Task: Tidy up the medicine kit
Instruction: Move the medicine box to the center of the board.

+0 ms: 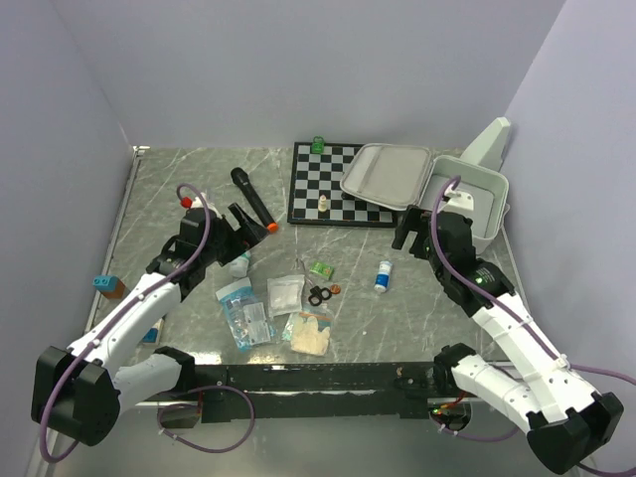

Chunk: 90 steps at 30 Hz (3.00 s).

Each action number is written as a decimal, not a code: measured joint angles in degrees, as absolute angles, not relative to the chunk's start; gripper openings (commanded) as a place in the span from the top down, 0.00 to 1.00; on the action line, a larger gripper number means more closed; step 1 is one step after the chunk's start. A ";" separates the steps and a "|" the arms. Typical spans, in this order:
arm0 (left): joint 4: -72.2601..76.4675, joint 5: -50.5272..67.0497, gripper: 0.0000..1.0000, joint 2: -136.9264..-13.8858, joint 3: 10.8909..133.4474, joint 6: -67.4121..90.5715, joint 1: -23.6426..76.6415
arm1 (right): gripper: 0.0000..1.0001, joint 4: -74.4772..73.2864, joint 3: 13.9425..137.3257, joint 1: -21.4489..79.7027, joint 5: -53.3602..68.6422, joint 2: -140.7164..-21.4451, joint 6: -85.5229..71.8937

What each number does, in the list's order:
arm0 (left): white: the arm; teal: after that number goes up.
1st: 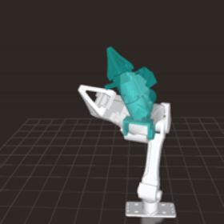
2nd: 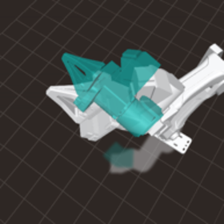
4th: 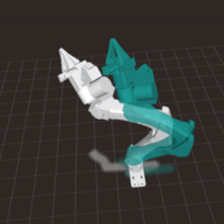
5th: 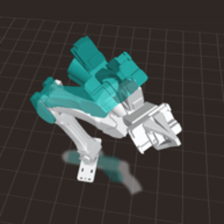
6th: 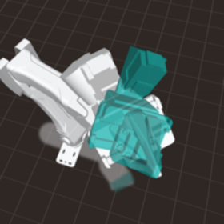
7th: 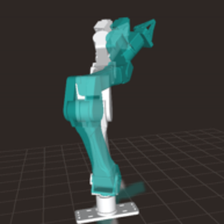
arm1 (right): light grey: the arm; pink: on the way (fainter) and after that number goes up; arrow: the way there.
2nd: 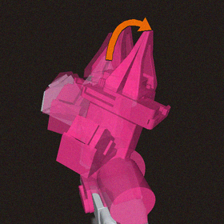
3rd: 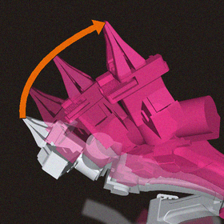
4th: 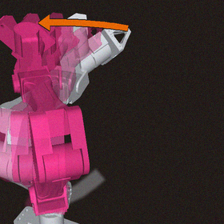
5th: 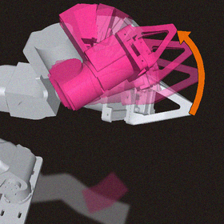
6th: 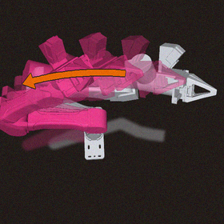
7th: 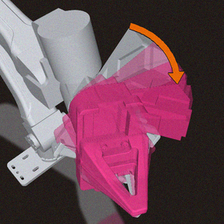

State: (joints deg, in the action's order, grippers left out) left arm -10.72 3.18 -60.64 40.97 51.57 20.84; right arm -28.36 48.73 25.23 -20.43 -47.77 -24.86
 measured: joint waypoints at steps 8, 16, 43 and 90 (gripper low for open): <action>-11.92 3.18 0.01 -60.55 41.28 50.48 20.84 | 0.04 -28.95 52.10 21.76 -23.68 -54.52 -28.51; -11.94 3.16 0.01 -58.65 41.28 50.26 20.82 | 0.21 -28.73 58.13 10.50 -22.94 -68.90 -32.88; -14.48 2.96 0.01 -59.92 40.66 48.75 20.82 | 0.48 -30.26 75.48 -5.02 -19.31 -101.21 -29.34; -12.80 6.17 0.05 -57.28 36.64 51.86 20.88 | 0.20 -33.65 52.03 27.16 -2.20 -81.56 -51.48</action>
State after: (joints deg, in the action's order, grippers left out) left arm -12.80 6.17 -57.28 36.64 51.86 20.88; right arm -33.65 52.03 27.16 -2.20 -81.56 -51.48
